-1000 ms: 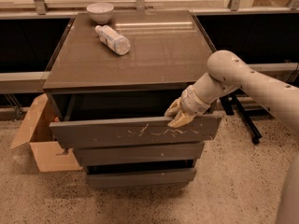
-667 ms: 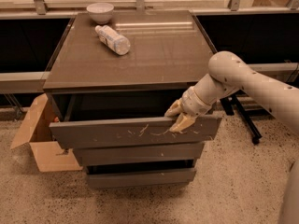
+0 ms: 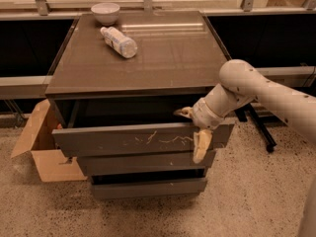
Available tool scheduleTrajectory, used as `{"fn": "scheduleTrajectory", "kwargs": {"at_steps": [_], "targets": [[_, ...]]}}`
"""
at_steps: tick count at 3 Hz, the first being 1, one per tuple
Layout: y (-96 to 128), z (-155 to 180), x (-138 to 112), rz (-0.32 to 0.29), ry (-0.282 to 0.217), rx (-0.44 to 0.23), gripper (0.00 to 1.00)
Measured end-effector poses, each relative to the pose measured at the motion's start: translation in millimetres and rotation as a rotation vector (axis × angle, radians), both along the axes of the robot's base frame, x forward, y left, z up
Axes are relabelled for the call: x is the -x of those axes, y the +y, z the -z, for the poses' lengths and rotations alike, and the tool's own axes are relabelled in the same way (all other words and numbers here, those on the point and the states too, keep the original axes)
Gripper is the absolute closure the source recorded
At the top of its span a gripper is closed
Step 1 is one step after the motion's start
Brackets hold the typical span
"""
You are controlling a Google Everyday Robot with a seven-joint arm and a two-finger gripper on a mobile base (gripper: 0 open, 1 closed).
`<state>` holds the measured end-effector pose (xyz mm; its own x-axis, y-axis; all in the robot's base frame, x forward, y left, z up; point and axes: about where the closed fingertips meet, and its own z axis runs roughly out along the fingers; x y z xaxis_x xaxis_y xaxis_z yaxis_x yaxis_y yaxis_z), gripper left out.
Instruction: Open top drawer
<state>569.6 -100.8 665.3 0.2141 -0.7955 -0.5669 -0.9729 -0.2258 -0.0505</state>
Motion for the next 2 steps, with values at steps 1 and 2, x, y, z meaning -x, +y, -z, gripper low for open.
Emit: {"fn": "scheduleTrajectory", "kwargs": {"at_steps": [1, 2], "targets": [[2.2, 9.5, 24.6, -0.007, 0.072, 0.003, 0.19], [2.7, 6.6, 29.8, -0.008, 0.085, 0.004, 0.42]]}}
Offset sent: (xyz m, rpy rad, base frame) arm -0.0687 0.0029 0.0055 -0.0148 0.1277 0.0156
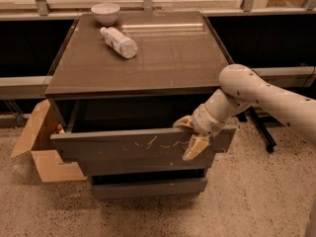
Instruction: Open top drawer
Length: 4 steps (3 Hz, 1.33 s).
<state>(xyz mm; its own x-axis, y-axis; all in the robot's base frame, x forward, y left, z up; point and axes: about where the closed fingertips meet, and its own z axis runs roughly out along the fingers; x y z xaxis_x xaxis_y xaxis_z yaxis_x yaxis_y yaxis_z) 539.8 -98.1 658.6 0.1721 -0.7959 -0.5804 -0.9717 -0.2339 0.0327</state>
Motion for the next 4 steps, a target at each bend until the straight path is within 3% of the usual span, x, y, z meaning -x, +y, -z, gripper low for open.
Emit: {"fn": "scheduleTrajectory", "kwargs": {"at_steps": [1, 2, 3, 4], "targets": [[0.0, -3.8, -0.4, 0.0, 0.0, 0.0, 0.66], [5.3, -15.5, 18.0, -0.016, -0.002, -0.009, 0.89], [15.5, -24.1, 46.3, -0.045, 0.012, -0.026, 1.0], [13.3, -24.6, 48.2, -0.047, 0.013, -0.027, 0.77]]}}
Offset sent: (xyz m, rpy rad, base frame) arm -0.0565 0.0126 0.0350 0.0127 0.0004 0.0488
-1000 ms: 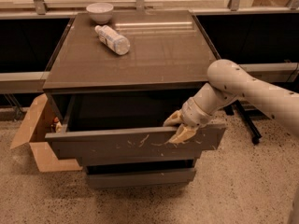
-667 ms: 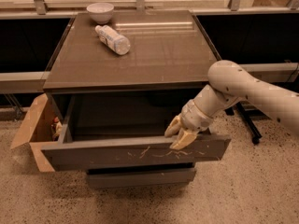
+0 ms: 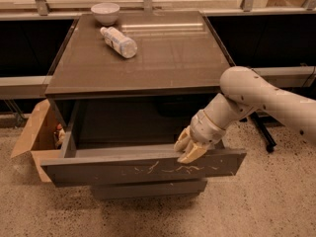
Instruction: Open top drawer
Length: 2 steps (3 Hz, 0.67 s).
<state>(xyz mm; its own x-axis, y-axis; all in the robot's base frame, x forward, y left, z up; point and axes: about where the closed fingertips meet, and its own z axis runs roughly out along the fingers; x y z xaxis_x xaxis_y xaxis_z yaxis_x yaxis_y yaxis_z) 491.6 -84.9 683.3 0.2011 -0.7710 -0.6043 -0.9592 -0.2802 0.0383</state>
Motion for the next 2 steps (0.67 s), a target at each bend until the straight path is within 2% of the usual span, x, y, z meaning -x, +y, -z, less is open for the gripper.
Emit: {"fn": "scheduleTrajectory", "kwargs": {"at_steps": [2], "targets": [[0.0, 0.0, 0.0, 0.0, 0.0, 0.0, 0.31]]}}
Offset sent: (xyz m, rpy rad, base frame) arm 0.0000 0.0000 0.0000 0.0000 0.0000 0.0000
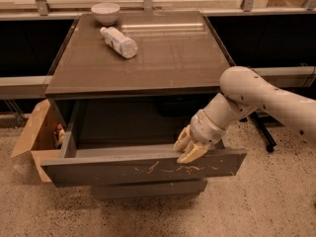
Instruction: Open top drawer
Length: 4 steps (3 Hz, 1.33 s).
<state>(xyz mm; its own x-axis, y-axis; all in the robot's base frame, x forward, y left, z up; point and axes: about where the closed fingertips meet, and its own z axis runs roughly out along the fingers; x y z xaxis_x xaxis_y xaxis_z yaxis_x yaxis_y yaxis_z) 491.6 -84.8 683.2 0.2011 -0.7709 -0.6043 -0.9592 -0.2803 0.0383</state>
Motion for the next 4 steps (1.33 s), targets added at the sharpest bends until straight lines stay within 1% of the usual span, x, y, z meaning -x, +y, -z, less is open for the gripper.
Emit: {"fn": "scheduleTrajectory", "kwargs": {"at_steps": [1, 2, 3, 4], "targets": [[0.0, 0.0, 0.0, 0.0, 0.0, 0.0, 0.08], [0.0, 0.0, 0.0, 0.0, 0.0, 0.0, 0.0], [0.0, -0.1, 0.1, 0.0, 0.0, 0.0, 0.0], [-6.7, -16.2, 6.2, -0.01, 0.0, -0.022, 0.0]]}}
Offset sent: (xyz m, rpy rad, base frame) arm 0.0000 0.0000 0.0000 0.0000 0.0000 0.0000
